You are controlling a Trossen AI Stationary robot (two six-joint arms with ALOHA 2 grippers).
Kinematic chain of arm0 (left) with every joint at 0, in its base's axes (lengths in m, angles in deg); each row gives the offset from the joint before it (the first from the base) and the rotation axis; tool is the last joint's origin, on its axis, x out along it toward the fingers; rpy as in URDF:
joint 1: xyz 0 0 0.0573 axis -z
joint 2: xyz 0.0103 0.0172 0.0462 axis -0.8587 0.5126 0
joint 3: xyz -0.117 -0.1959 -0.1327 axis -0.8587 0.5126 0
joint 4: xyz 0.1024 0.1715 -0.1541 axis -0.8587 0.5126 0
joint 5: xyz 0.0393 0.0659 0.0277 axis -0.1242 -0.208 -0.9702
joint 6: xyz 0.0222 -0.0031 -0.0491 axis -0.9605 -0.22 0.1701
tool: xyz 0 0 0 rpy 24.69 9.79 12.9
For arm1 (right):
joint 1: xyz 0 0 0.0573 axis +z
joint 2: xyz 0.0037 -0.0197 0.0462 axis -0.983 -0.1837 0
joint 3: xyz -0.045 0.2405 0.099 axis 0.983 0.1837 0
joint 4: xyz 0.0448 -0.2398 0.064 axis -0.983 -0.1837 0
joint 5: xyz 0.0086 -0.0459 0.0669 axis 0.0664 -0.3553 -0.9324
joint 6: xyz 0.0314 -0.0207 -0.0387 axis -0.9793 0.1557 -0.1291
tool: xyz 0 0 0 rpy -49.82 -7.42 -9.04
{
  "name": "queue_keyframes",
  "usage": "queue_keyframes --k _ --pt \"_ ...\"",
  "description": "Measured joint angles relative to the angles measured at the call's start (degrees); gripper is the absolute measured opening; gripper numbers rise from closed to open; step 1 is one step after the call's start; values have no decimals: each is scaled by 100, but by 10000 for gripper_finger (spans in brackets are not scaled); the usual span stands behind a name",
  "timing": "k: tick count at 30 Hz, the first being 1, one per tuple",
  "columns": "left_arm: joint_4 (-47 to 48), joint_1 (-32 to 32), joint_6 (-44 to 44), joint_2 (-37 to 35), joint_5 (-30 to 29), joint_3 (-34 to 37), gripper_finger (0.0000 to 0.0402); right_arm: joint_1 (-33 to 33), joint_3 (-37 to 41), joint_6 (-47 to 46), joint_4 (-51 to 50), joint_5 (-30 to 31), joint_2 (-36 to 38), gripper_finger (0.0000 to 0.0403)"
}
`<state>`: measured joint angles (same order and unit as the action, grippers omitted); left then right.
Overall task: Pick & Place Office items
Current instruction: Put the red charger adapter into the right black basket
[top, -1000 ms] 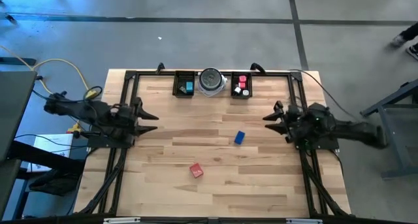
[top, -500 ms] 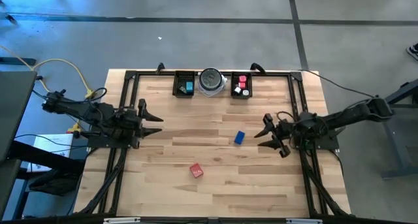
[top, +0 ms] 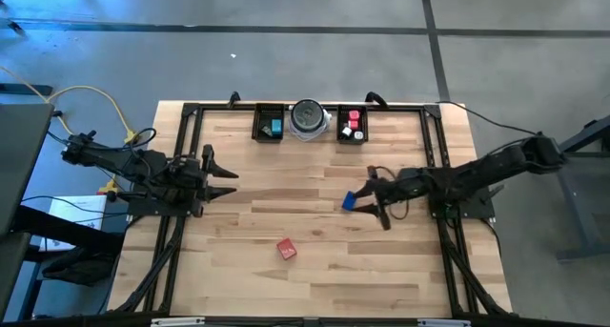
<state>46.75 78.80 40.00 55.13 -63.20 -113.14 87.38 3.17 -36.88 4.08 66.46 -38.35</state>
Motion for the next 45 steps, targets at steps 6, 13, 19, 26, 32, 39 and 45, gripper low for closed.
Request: queue_keyframes --k 6,13,19,26,32,39,45 --pt "70 0 77 0 9 0 162 253 -874 341 -2106 922 -387 149" --pt "244 0 142 2 9 0 162 345 -1067 606 -2605 1270 -574 149" --pt "289 8 506 221 84 0 162 365 -1069 480 -2464 1294 -572 149" --pt "-136 9 981 1468 1032 0 162 354 -1069 473 -2252 1298 -572 149" --pt "-616 -133 1066 2794 1625 -17 162 354 -1069 36 -2180 1296 -572 149" --pt "-699 -137 319 3555 1754 -371 162 437 -1069 -76 -1848 1271 -568 149" --pt "-694 32 -189 3910 1680 -625 162 437 -1069 -361 -2016 1323 -568 149"
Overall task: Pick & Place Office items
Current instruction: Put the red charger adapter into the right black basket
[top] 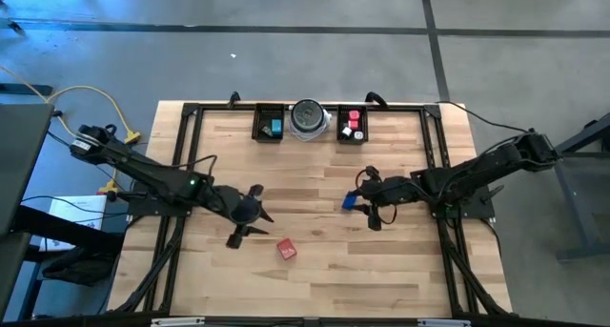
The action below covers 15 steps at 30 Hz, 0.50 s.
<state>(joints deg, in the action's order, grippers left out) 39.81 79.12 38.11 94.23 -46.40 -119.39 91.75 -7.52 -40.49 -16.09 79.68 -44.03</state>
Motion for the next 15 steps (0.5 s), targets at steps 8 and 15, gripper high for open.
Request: queue_keyframes --k 8,15 --pt "318 334 -855 457 97 -267 162 4 0 -473 321 147 0 149" --pt "999 285 -1883 989 76 -518 162 4 0 -798 530 429 0 149"
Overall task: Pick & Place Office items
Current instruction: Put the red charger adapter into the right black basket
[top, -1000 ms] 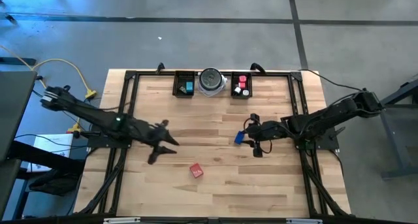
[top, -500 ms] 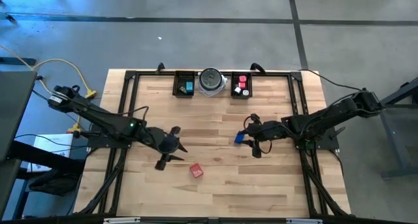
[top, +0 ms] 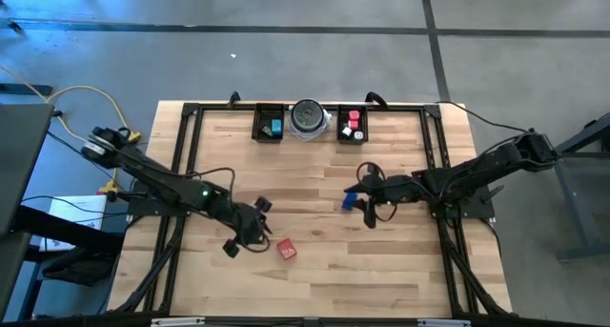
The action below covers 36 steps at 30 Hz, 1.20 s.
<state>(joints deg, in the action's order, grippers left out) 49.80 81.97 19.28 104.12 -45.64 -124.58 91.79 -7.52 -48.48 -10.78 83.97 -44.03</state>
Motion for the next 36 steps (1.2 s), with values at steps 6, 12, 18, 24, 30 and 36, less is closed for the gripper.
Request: queue_keyframes --k 6,12,18,24,30,36 --pt "160 -218 -357 299 -249 -161 162 0 0 -232 106 17 0 149" --pt "120 -210 -571 542 -464 -519 163 0 0 -289 112 3 0 149" --pt "-198 -168 -787 667 -678 -713 165 0 0 -302 150 2 0 149" --pt "-839 -102 -653 647 -775 -728 165 0 0 -396 104 -49 0 149" --pt "-919 -20 -269 647 -768 -726 165 0 0 -418 59 -186 0 149" --pt "-881 26 -37 647 -770 -723 165 2 0 -447 25 -308 0 149"
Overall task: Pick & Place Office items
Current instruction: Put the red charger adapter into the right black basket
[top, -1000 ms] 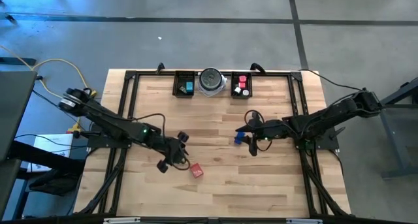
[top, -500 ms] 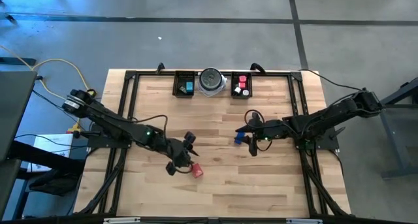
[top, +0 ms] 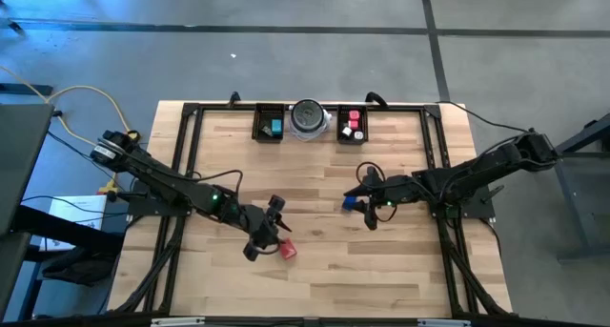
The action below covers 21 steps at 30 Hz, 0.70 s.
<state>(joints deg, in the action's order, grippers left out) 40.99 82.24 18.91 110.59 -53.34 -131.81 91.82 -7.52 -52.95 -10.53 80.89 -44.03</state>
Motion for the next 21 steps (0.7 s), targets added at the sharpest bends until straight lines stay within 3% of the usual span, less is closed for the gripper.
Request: queue_keyframes --k 5,9,13,21 --pt "381 -52 295 0 58 2 165 0 0 -120 -12 -76 0 149" --pt "746 -157 445 50 440 9 174 0 0 -191 -10 -149 0 149" --pt "785 -228 661 210 928 9 206 0 0 -227 -13 -149 0 149" --pt "644 -232 645 713 960 9 265 0 0 -242 -12 -149 0 149"
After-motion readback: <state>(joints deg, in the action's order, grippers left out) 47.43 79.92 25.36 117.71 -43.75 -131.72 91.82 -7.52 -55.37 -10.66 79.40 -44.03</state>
